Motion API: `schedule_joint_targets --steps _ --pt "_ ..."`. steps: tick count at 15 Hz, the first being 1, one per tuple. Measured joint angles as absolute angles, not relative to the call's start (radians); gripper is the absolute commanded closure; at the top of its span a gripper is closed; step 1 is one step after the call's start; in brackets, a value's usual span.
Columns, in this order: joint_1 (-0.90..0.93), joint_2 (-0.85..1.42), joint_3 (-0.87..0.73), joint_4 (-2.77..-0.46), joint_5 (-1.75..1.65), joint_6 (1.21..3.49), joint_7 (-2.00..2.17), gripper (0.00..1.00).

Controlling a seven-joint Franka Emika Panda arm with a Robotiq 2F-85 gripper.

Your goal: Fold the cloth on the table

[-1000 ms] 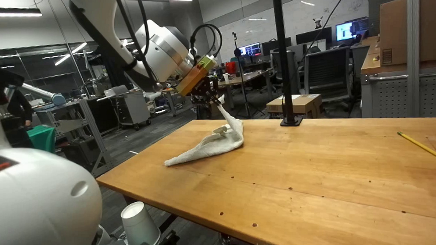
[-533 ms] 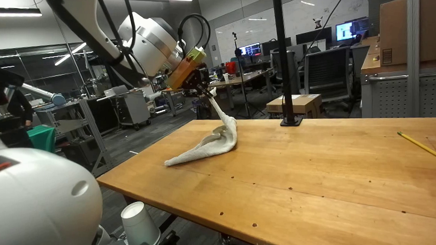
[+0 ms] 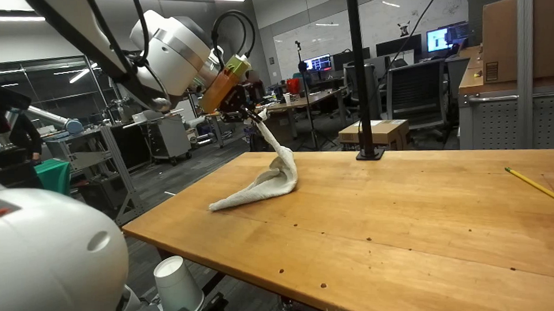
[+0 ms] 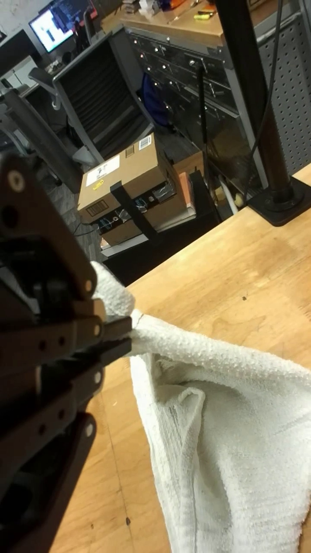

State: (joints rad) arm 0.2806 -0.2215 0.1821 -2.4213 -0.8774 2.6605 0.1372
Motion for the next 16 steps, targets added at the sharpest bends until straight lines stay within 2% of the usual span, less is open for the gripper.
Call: schedule_joint_targets --steps 16 --pt "0.275 -0.284 0.274 -2.619 -0.777 2.65 0.131 0.93"
